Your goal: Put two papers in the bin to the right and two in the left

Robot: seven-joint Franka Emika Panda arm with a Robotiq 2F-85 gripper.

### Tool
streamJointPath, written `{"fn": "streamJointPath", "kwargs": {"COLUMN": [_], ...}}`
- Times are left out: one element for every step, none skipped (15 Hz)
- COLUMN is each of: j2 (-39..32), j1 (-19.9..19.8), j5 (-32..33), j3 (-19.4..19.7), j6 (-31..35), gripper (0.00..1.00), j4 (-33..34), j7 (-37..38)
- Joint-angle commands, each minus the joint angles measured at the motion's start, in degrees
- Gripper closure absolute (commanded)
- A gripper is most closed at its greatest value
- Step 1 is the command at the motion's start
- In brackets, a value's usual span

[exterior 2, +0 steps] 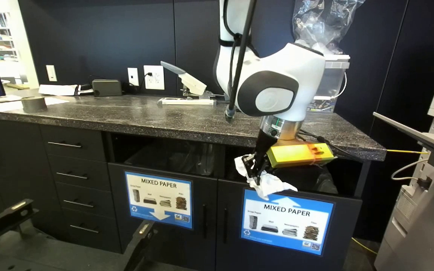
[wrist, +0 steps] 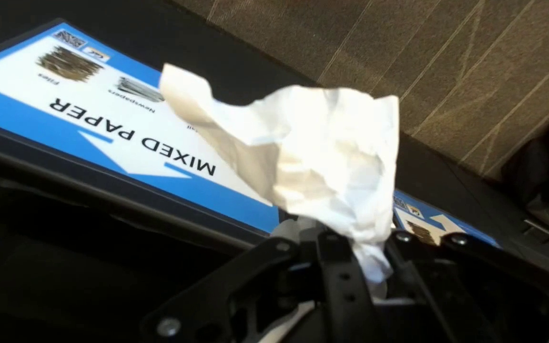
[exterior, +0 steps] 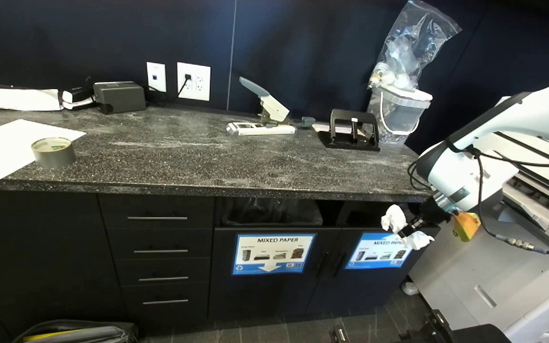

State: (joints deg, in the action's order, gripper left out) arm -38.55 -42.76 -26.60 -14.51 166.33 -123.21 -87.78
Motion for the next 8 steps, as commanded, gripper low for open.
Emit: {"fn": "streamJointPath", "kwargs": {"j2": [-7.3, -8.95, -10.41, -12.02, -13.63, -15.35, -17.2, -19.55], "j1": [-6.66, -8.18, -9.65, -11.55, -13.51, -15.63, -18.0, -20.12], "j5": [1.78, 2.52, 3.27, 3.76, 4.49, 5.36, 6.3, 6.9], "j3": [-6.75, -8.47, -10.15, -12.44, -14.7, -17.0, -19.41, -21.92], "j6": [3.32, 4.03, 4.5, 5.88, 6.85, 8.09, 9.67, 12.93], "gripper": [0.93, 0.93, 0.93, 0.93, 0.93, 0.93, 0.93, 0.93], "j4": [7.01, 8.55, 9.79, 10.81, 11.62, 12.17, 12.41, 12.85], "j7": [-2.82, -2.79, -2.75, -2.82, -2.9, -2.85, -2.86, -1.84]}}
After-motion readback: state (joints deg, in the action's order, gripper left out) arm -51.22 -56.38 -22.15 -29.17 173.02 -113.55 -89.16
